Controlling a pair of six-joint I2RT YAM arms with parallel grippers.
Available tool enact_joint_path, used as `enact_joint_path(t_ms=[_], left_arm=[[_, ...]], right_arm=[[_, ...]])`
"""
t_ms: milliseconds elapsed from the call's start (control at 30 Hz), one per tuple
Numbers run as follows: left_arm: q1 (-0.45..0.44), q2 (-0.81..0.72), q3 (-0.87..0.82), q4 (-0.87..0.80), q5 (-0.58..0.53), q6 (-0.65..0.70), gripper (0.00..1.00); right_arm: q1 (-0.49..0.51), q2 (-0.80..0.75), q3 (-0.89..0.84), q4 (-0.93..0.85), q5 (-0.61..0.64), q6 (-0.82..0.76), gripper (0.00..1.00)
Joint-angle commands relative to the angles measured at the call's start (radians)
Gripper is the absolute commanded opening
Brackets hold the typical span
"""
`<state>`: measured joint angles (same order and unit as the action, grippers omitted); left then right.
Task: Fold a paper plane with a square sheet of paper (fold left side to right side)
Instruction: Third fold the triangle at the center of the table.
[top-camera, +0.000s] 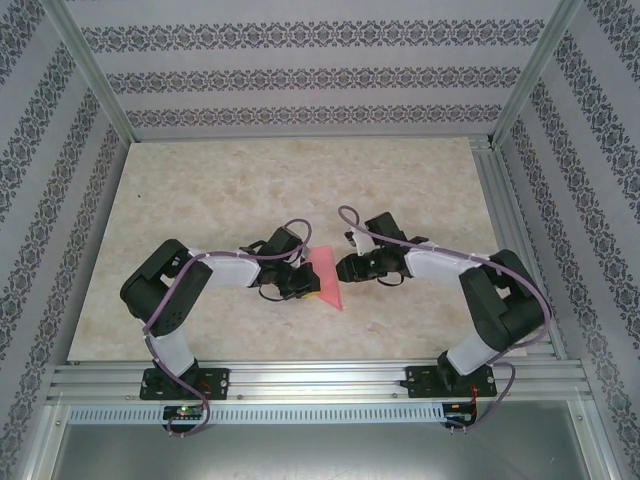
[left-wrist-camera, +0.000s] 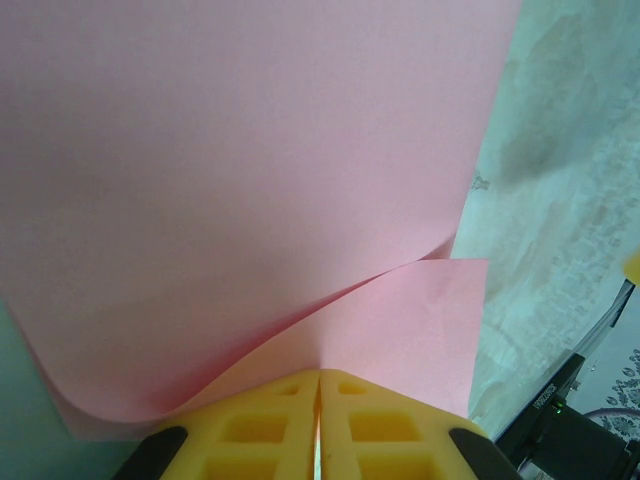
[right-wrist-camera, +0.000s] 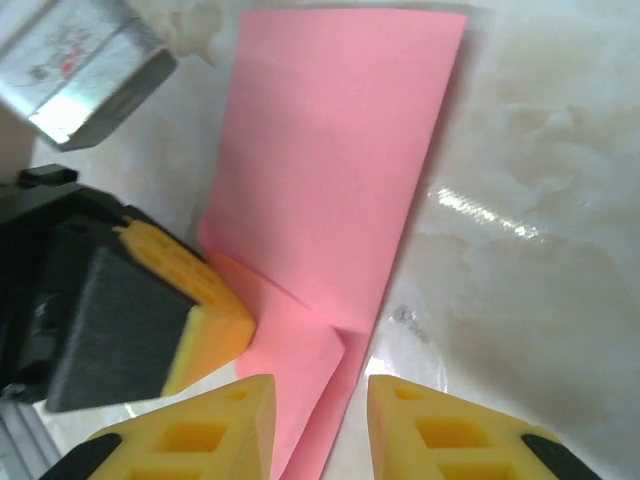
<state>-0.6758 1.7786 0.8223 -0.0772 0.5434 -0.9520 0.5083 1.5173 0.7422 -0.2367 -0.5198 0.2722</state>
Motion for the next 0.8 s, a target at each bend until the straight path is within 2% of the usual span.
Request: enact_joint_path(t_ms=[0, 133, 267, 533, 767], left_arm=[[-0.009, 0.042, -0.029, -0.063, -0.083, -0.006, 0.11], [-0.008, 0.042, -0.028, -0.075, -0.087, -0.004, 0.11], [-0.009, 0.039, -0.026, -0.081, -0.091, -0.004, 0.11], [-0.008, 0.035, -0.017, -0.099, -0.098, 0.004, 0.10], [-0.008, 0.036, -0.014, -0.106, -0.100, 0.008, 0.10]], right_arm=[[0.023, -0.048, -0.057, -0.023, -0.042, 0.040, 0.28], [0.086, -0.096, -0.125, 0.049, -0.125, 0.109, 0.27], [0.142, -0.121, -0.150, 0.072, -0.123, 0.140, 0.27], [0.184, -0.060, -0.115, 0.062, -0.117, 0.125, 0.27], [0.172, 0.007, -0.065, 0.050, -0.071, 0.120, 0.28]])
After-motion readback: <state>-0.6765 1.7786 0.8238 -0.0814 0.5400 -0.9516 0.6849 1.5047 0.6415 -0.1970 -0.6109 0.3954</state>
